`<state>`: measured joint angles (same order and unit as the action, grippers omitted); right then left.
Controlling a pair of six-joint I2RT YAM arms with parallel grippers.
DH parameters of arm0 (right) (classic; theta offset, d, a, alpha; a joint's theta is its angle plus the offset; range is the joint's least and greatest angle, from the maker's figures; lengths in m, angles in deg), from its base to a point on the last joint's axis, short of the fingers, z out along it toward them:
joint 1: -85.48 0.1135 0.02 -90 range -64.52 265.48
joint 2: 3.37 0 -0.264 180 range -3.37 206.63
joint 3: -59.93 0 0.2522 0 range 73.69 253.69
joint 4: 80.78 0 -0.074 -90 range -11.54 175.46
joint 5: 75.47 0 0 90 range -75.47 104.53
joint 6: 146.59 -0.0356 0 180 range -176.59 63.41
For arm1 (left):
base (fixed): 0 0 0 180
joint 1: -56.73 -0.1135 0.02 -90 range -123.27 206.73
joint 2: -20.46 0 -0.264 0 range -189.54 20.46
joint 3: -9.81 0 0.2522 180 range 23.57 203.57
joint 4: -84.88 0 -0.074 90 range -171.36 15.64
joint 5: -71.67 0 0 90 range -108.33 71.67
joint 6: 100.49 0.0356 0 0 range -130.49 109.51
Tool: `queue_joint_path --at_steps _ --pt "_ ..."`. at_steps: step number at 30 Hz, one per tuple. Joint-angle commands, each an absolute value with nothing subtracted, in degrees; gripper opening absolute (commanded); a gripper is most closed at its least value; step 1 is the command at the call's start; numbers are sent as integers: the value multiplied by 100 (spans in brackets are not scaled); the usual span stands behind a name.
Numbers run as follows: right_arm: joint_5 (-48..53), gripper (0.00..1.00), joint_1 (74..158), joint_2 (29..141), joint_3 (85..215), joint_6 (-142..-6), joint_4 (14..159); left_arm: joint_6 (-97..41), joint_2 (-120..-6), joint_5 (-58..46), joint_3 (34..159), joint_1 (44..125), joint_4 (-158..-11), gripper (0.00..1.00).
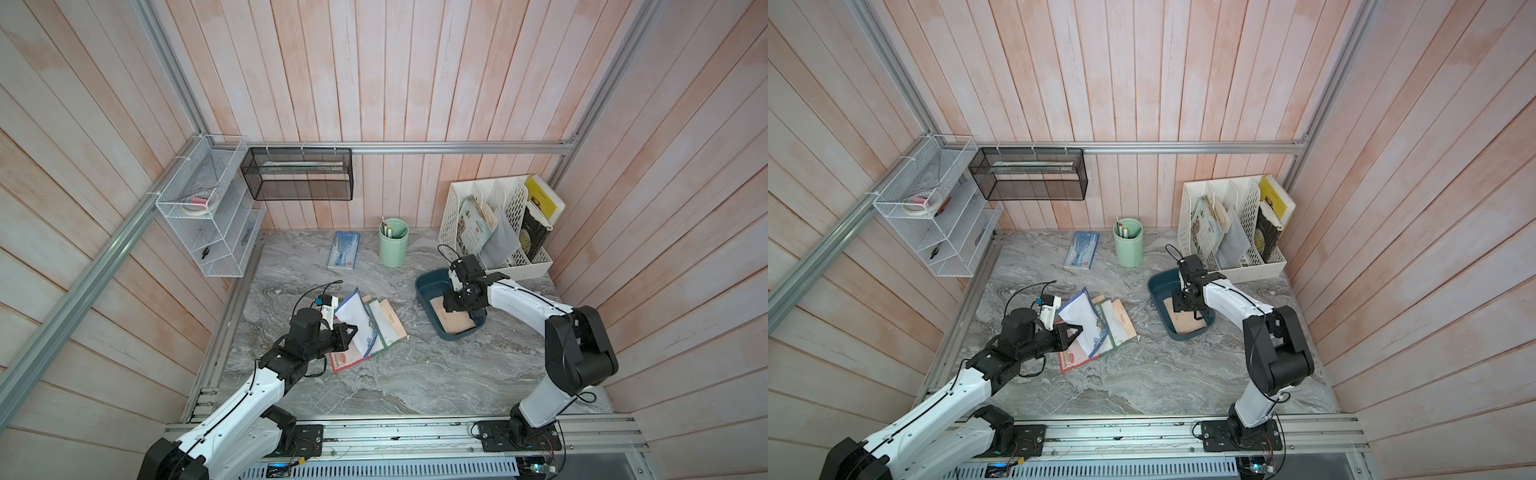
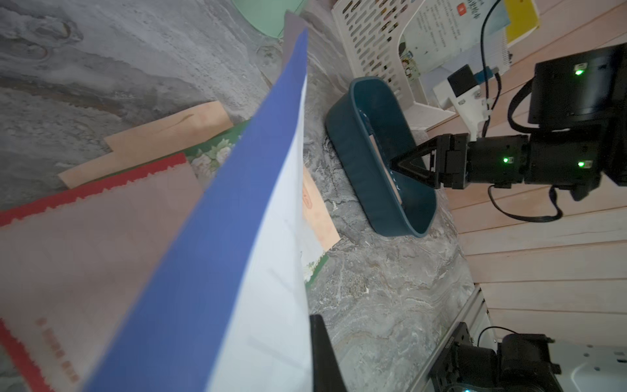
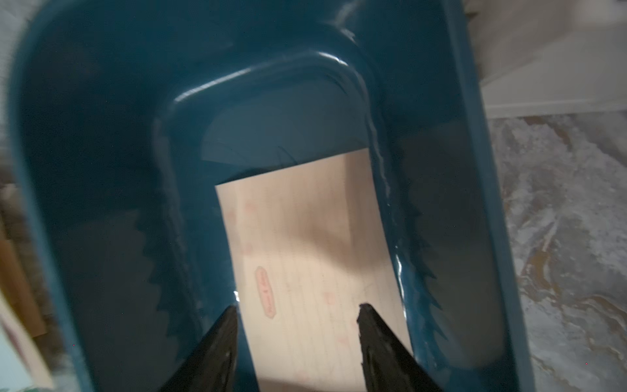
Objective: Take out the stationery paper from the storage box
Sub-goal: Place the stationery paper at the center of the board, then pick up the stationery paper from the storage box.
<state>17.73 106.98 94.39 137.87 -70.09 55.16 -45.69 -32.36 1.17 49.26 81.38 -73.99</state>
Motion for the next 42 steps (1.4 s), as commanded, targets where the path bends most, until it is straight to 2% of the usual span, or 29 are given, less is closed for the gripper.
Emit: queue_joint_path --at_steps 1,3,5,6,7,8,17,21,26,35,37,42 --pt "2433 63 10678 9623 14072 -6962 5319 -4636 -3318 -134 4875 8071 -7130 1" --pt "2518 64 10680 9848 14186 -6939 5260 -4635 -3331 -257 4898 8062 -7016 19" --pt "2623 66 10673 10058 14275 -6926 5254 -4617 -3325 -385 4923 8058 -6880 50" --pt "2631 66 10662 10139 14275 -6916 5283 -4625 -3307 -459 4939 8063 -6808 62" --pt "2619 68 10644 10226 14292 -6916 5314 -4643 -3272 -564 4956 8059 -6718 71" --pt "2537 68 10604 10307 14294 -6908 5358 -4659 -3234 -655 4987 8055 -6608 75" --pt "1584 74 10214 10723 14046 -6943 5768 -4814 -2567 -1295 5475 8053 -5408 81" --pt "1471 71 10205 10888 13996 -6909 5719 -4972 -2412 -1539 5734 8051 -4773 83" --pt "1453 53 10204 11142 14116 -6855 5512 -5021 -2280 -1429 5755 8053 -4805 84" --pt "1530 4 10224 11141 14163 -6845 5400 -5029 -2456 -1224 5588 8053 -5140 84" --pt "1607 0 10239 11036 14193 -6870 5345 -5050 -2516 -1113 5539 8055 -5294 84" --pt "1829 0 10423 10350 14339 -6976 5151 -5002 -2596 -480 5349 8051 -6176 84"
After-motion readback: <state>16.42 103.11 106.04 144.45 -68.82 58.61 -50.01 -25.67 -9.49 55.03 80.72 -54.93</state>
